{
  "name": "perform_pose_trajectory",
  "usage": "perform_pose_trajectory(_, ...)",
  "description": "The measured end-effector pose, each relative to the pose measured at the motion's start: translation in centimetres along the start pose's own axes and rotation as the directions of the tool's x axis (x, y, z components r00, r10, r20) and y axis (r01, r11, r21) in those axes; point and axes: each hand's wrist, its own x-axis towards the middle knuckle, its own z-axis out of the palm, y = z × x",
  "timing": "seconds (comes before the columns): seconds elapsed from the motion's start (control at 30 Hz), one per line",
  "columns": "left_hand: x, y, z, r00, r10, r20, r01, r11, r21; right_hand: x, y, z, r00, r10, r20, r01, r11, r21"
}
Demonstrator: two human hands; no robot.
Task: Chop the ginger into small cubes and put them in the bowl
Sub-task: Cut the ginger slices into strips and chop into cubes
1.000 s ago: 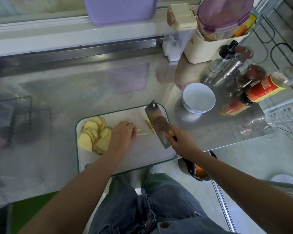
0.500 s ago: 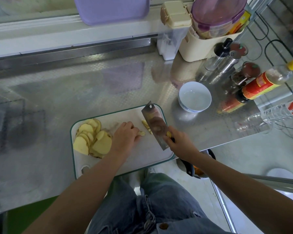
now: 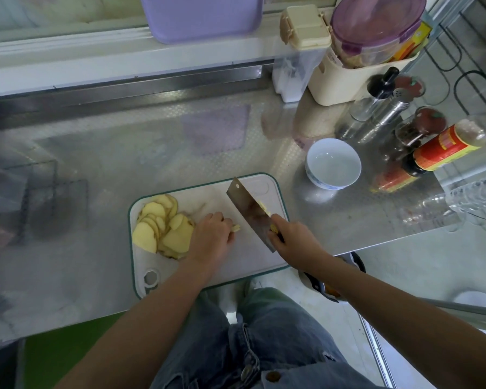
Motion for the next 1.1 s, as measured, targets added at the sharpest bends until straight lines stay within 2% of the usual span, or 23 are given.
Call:
perform_pose_trajectory(0.1, -0.3, -0.2, 0.1, 0.999, -0.037, -0.005, 0.037, 0.999, -0.007, 0.3, -0.2, 0.3, 0.999, 0.021, 0.027, -0.019, 0.998, -0.067)
perform_pose_trajectory(0.23, -0.3, -0.1, 0.1, 0.993, -0.119, -0.004, 0.119, 0.991, -0.062, 0.5, 0.4, -0.6, 0.992, 0.089, -0.086, -0.091, 0.996, -0.02)
perform_pose_trajectory(0.3, -0.2, 0.2, 0.0, 0.978, -0.203, -0.04, 0.194, 0.968, -0.162, 0.2, 0.4, -1.1, 0.987, 0.083, -0.139, -0.084, 0.996, -0.006)
perform_pose_trajectory(0.37, 0.2, 0.7, -0.5, 0.951, -0.3, -0.069, 0.251, 0.885, -0.391, -0.1, -0.1, -1.3, 0.982, 0.064, -0.178, -0.071, 0.997, -0.034)
perform_pose_trajectory(0.4, 0.5, 1.2, -1.0, 0.933, -0.359, -0.024, 0.287, 0.782, -0.553, -0.3, -0.5, -1.4, 0.98, 0.052, -0.194, -0.067, 0.995, -0.072)
perform_pose_trajectory(0.47, 1.4, 2.3, -2.3, 0.879, -0.431, 0.205, 0.389, 0.397, -0.831, -0.7, -1.3, -1.3, 0.977, -0.006, -0.212, -0.032, 0.984, -0.175)
perform_pose_trajectory(0.5, 1.9, 2.8, -2.8, 0.854, -0.418, 0.308, 0.424, 0.218, -0.879, -0.8, -1.6, -1.2, 0.978, -0.05, -0.204, 0.001, 0.973, -0.232)
perform_pose_trajectory(0.53, 2.3, 3.2, -3.1, 0.839, -0.4, 0.369, 0.444, 0.112, -0.889, -1.0, -2.0, -1.0, 0.979, -0.094, -0.18, 0.038, 0.956, -0.292)
perform_pose_trajectory(0.57, 2.6, 3.4, -3.2, 0.825, -0.405, 0.395, 0.46, 0.072, -0.885, -1.2, -2.4, -0.8, 0.98, -0.131, -0.151, 0.073, 0.937, -0.343)
perform_pose_trajectory(0.67, 2.4, 3.5, -3.0, 0.776, -0.503, 0.38, 0.462, 0.044, -0.886, -1.6, -2.8, -0.6, 0.979, -0.185, -0.088, 0.146, 0.932, -0.333)
perform_pose_trajectory(0.73, 2.1, 3.2, -2.8, 0.766, -0.519, 0.38, 0.444, -0.001, -0.896, -1.6, -2.8, -0.9, 0.982, -0.164, -0.09, 0.146, 0.973, -0.178)
perform_pose_trajectory(0.83, 1.7, 2.7, -3.1, 0.763, -0.505, 0.404, 0.424, -0.08, -0.902, -1.1, -2.2, -1.7, 0.975, -0.072, -0.209, 0.09, 0.993, 0.081)
perform_pose_trajectory(0.93, 1.6, 2.4, -3.2, 0.754, -0.503, 0.423, 0.459, -0.057, -0.887, 0.1, -1.6, -2.5, 0.968, -0.032, -0.25, 0.094, 0.966, 0.24)
perform_pose_trajectory(1.1, 1.6, 2.3, -3.4, 0.758, -0.503, 0.414, 0.486, 0.013, -0.874, 1.1, -2.4, -2.4, 0.984, -0.165, -0.068, 0.176, 0.961, 0.212)
